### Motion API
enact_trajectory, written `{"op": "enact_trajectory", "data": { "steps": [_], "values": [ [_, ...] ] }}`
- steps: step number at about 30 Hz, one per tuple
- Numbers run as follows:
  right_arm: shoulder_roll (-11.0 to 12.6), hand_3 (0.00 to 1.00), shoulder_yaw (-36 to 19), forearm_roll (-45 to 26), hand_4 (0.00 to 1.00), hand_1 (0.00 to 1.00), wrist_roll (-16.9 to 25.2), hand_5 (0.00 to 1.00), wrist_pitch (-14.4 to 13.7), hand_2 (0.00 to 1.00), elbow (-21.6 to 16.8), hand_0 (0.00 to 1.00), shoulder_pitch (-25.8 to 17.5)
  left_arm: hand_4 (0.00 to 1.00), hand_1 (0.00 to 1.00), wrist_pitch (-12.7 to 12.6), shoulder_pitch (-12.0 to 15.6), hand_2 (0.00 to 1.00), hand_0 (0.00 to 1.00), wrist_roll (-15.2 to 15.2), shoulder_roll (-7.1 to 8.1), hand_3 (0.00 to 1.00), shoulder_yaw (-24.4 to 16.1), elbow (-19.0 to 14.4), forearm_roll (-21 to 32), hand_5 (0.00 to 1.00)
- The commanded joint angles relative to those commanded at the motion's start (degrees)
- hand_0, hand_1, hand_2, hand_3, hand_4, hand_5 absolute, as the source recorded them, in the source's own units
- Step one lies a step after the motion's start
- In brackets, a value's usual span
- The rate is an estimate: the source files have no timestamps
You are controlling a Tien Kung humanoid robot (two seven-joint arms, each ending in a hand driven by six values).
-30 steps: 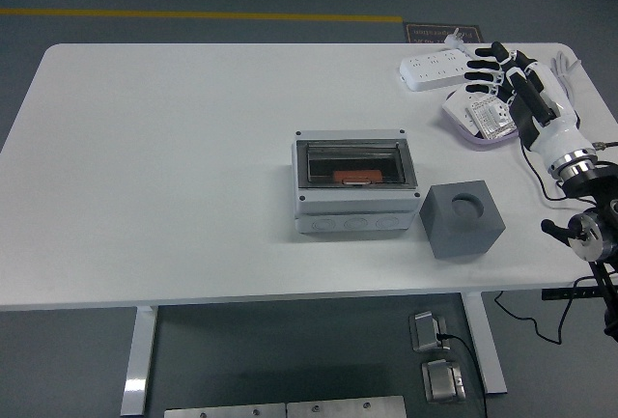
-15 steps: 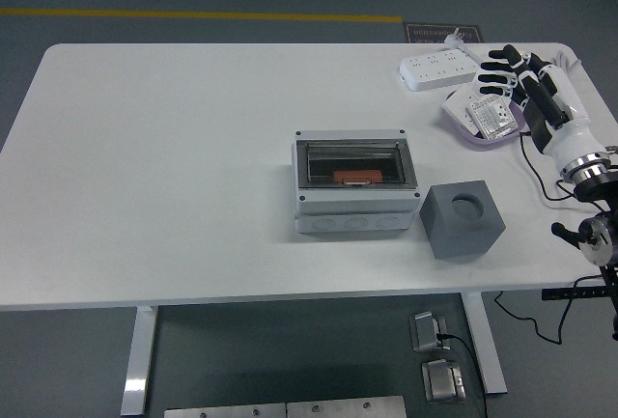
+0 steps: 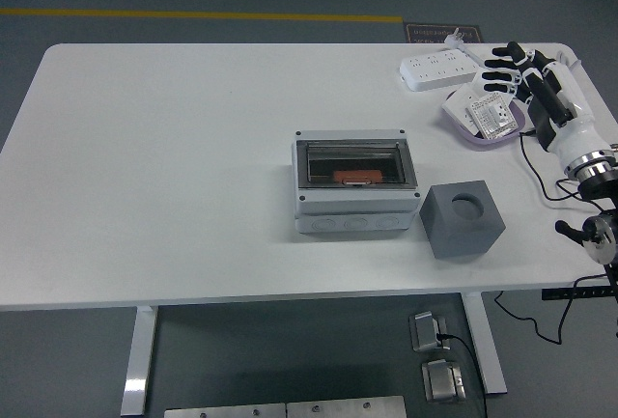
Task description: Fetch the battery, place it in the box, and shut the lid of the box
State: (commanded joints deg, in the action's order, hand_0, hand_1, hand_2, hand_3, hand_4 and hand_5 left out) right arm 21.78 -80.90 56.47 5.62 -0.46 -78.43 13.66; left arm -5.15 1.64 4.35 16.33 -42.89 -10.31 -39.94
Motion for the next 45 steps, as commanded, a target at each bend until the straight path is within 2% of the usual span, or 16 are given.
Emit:
{"op": "enact_trajectory", "data": {
  "steps": [18,19,24,25,45],
  "values": [
    [0.0,0.647,-2.0,0.2,0.850,0.630,0.2,0.687,-0.8,0.648,-0.9,0.625,-0.2,0.330,0.568,0.0,0.1,0.542,0.457,-0.2,0.00,0.538,-0.1,0.0,0.2,0.002],
    [0.1,0.650,-2.0,0.2,0.821,0.631,0.2,0.602,-0.8,0.649,-1.0,0.627,-0.3,0.333,0.568,0.0,0.1,0.542,0.457,-0.2,-0.01,0.538,0.0,0.0,0.3,0.002],
    [0.1,0.650,-2.0,0.1,0.821,0.631,0.3,0.602,-0.9,0.649,-1.3,0.627,-0.3,0.333,0.568,0.0,-0.1,0.542,0.457,-0.3,0.00,0.538,0.1,0.0,0.4,0.002],
    [0.1,0.652,-2.0,0.1,0.759,0.631,0.3,0.518,-0.9,0.650,-1.3,0.629,-0.3,0.333,0.569,0.0,-0.1,0.542,0.458,-0.3,0.02,0.538,0.1,0.0,0.4,0.002],
    [0.5,0.653,-1.7,-0.2,0.711,0.628,0.2,0.482,-1.8,0.646,-2.1,0.633,-0.2,0.338,0.567,0.0,0.0,0.541,0.465,-0.2,-0.05,0.538,-0.2,0.0,0.1,0.002]
  ]
}}
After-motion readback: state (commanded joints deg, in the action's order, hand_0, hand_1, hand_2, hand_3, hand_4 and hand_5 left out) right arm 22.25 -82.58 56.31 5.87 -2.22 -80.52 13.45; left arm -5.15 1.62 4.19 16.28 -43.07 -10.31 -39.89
